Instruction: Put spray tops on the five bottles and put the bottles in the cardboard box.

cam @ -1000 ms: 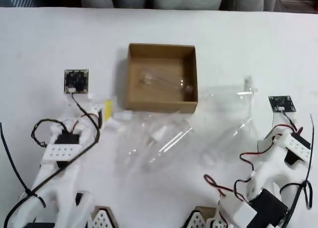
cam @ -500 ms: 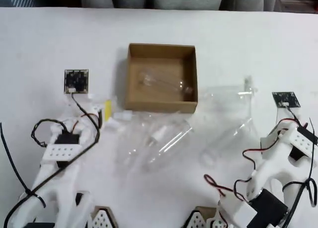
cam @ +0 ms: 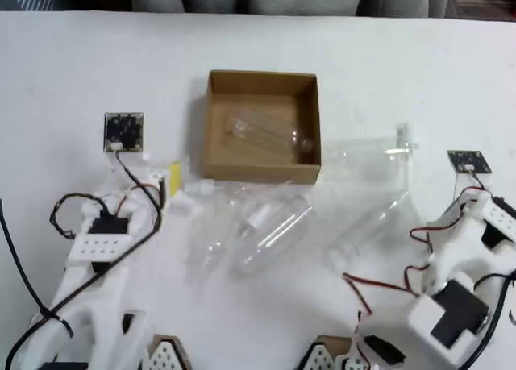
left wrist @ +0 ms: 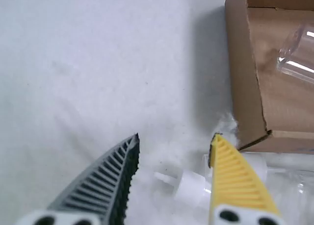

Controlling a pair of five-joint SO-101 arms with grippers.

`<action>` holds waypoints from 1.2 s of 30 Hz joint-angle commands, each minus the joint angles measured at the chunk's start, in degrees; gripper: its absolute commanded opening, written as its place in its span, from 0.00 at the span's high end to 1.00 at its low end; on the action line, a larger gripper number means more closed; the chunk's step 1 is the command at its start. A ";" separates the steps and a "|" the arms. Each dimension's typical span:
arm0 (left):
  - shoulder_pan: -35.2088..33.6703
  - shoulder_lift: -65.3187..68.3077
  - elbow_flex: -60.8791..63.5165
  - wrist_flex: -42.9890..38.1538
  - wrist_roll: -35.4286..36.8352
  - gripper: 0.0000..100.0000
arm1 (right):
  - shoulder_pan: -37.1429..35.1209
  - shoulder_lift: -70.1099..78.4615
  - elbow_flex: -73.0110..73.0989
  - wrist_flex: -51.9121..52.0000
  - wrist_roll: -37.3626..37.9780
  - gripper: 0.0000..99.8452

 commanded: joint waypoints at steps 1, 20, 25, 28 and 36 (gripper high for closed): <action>-0.22 -1.54 -0.44 -1.67 -0.53 0.77 | 0.75 1.63 -3.87 0.57 0.53 0.84; 5.05 -1.45 -10.46 10.37 -12.66 0.77 | 11.91 2.07 -12.40 7.34 7.21 0.98; 7.78 -1.36 -27.78 27.60 -23.74 0.77 | 16.31 2.59 -12.22 7.08 13.19 0.98; 11.38 -1.36 -33.93 31.91 -36.04 0.77 | 18.15 2.59 -12.22 7.08 15.47 0.98; 22.46 -0.13 -35.34 28.40 -51.87 0.77 | 21.67 2.59 -12.13 6.99 17.14 0.98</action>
